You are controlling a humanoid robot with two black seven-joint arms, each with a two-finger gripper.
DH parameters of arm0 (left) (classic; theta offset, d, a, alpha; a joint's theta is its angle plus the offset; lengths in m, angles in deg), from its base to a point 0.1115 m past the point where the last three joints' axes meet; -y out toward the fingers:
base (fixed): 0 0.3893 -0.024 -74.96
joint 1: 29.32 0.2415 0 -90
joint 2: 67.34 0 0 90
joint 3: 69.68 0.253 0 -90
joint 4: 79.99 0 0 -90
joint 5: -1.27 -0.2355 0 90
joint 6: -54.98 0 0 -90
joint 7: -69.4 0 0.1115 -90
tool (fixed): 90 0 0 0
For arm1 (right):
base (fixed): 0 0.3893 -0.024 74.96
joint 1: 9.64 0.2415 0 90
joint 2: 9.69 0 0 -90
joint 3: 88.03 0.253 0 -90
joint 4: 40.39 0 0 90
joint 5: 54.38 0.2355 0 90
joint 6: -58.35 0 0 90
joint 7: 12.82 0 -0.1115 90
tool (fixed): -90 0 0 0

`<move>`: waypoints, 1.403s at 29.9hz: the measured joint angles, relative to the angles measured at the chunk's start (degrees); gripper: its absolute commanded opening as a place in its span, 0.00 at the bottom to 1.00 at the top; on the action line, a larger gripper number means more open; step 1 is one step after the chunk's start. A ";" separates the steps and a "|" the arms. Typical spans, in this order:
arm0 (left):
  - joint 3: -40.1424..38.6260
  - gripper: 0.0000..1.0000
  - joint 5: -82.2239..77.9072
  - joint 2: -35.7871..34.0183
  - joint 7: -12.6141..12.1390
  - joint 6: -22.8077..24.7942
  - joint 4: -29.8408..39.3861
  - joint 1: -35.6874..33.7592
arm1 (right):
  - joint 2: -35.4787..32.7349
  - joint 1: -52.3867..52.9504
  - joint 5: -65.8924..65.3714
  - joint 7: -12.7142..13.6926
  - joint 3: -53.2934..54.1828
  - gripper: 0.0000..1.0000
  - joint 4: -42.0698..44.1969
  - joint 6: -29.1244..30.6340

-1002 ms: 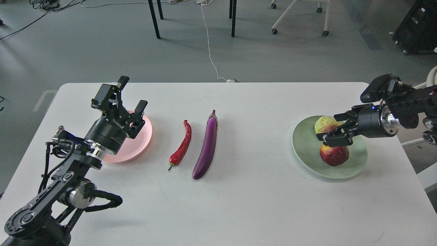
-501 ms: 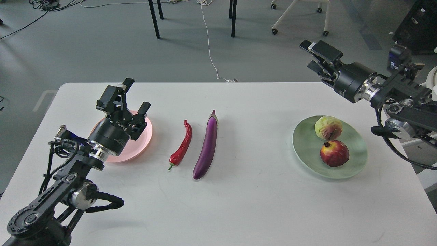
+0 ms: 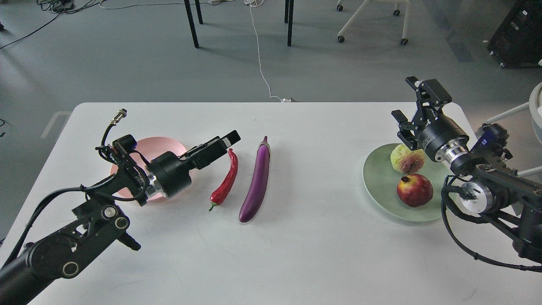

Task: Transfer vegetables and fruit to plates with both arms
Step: 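Reach the left gripper to the purple eggplant and grasp it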

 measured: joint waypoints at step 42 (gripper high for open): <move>22.27 0.97 -0.55 10.27 -20.05 18.43 -14.05 -16.84 | -2.25 -0.85 -0.21 0.00 0.10 0.98 -0.35 0.00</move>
